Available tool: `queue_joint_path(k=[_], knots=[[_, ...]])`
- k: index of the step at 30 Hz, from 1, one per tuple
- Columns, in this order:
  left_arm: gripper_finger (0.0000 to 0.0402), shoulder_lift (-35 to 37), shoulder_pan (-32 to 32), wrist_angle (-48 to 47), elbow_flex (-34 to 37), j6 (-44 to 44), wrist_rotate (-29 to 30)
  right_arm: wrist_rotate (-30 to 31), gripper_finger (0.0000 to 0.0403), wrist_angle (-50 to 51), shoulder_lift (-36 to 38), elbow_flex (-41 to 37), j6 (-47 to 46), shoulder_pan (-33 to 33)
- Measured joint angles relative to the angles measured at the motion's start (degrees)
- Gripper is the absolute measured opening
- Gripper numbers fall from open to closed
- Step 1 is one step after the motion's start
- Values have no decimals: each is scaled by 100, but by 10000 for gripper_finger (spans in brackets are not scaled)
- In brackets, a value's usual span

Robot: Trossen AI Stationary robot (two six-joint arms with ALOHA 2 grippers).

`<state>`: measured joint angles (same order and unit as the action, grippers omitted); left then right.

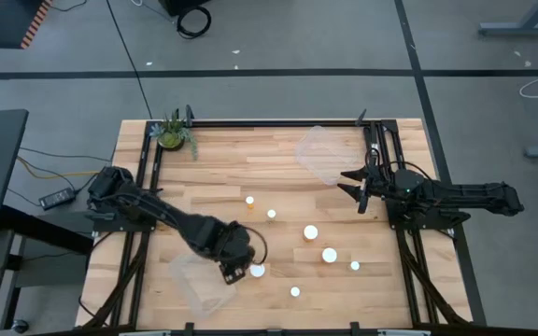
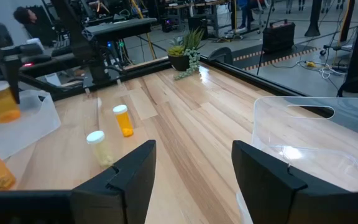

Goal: Pick and place medicine bottles into bin by pill shape (circle, oval)
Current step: Put the big orange pill bottle into the bottom transparent bin

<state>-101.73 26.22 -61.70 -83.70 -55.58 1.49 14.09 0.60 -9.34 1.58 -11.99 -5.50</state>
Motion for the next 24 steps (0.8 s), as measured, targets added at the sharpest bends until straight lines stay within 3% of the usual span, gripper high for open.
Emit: queue_joint_path(k=[4,14,19,24], knots=[[223,0,317,-377,2,-707,0,0,218,0,0,-1,0,1],[207,0,973,-440,84,-2213,17,0,218,0,0,-2,0,2],[229,2,1232,-521,324,-2695,16,0,218,2,0,-2,0,2],[210,2,1372,-484,569,-2980,18,0,218,0,0,-2,0,2]])
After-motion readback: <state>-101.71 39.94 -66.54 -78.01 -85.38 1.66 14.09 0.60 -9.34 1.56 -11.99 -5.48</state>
